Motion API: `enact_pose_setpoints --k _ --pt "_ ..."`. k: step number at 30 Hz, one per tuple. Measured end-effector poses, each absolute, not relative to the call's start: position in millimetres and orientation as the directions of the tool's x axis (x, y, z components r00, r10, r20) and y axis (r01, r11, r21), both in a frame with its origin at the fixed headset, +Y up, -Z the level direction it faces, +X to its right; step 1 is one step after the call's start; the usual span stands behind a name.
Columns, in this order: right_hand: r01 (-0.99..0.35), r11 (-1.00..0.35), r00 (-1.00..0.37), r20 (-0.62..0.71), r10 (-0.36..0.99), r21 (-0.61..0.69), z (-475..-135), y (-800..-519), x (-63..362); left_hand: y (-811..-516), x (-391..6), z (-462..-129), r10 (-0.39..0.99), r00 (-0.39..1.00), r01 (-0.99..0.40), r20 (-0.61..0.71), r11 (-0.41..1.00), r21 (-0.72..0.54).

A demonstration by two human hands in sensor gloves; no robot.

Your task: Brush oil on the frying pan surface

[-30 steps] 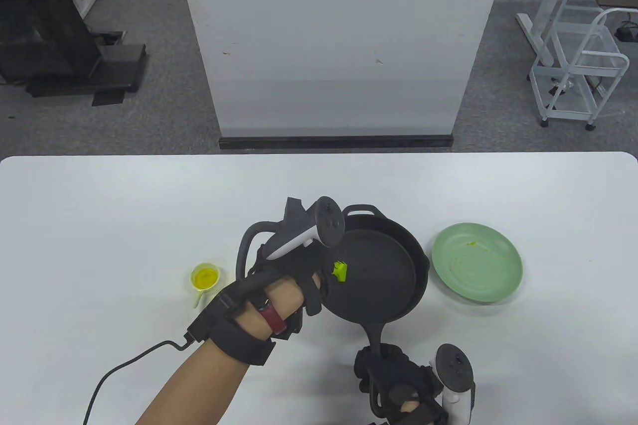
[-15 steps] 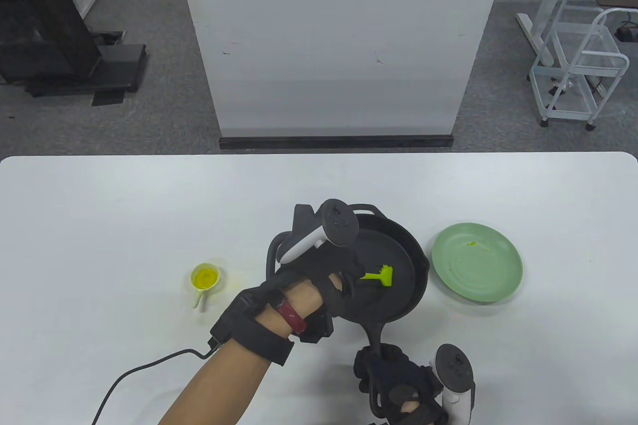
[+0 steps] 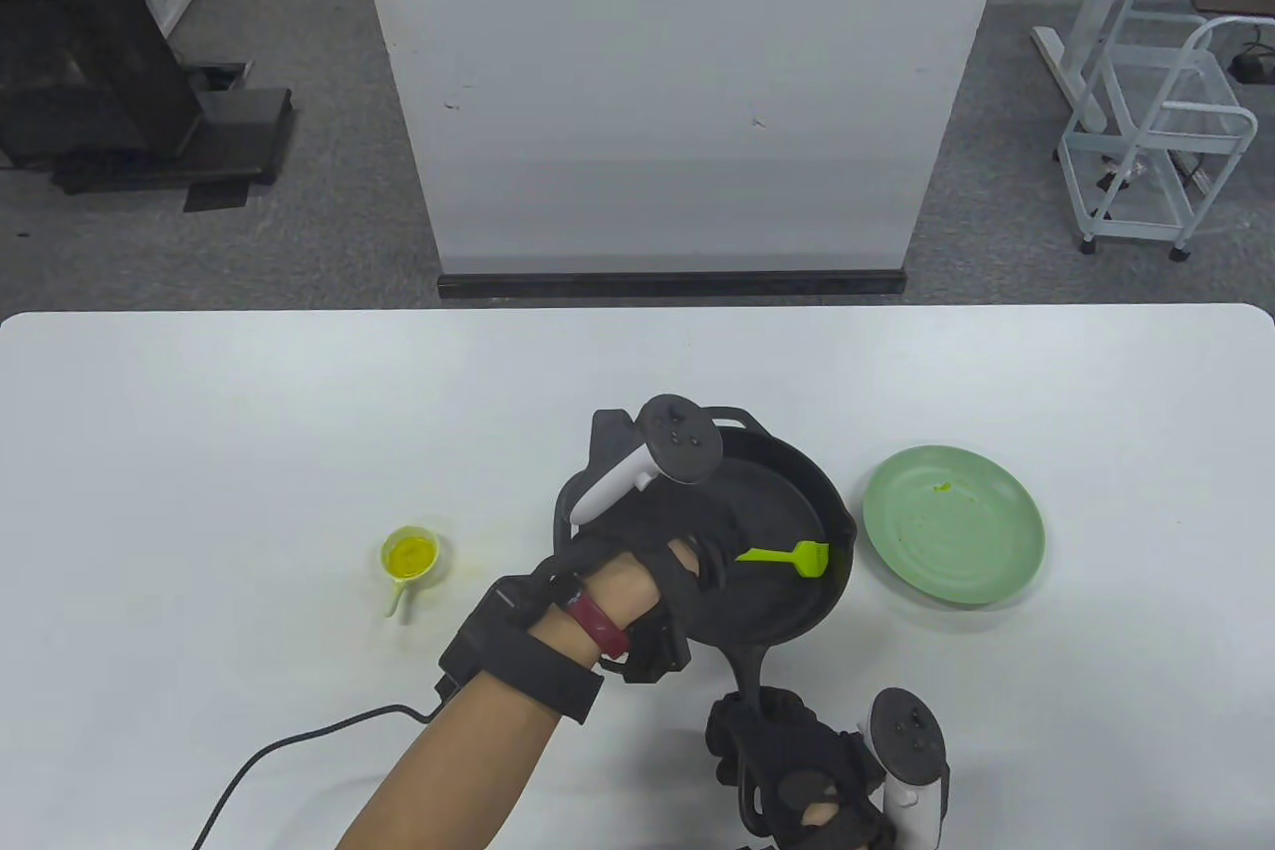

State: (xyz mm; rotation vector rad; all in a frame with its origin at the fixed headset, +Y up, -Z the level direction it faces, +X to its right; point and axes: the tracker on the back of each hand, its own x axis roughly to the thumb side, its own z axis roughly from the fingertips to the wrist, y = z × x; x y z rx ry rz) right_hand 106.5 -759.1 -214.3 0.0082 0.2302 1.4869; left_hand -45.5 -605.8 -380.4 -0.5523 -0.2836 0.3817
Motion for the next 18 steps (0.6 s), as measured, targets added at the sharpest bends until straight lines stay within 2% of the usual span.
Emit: enact_pose_setpoints --k 6,18 --pt "-0.985 0.09 0.069 -0.147 0.987 0.146 -214 -759 107 -606 -66 -383 0.324 0.937 -0.201 0.128 0.804 -0.559" --pt "-0.985 0.092 0.07 -0.151 0.986 0.147 -214 -759 106 -587 -112 -380 0.135 0.988 -0.083 0.068 0.861 -0.501"
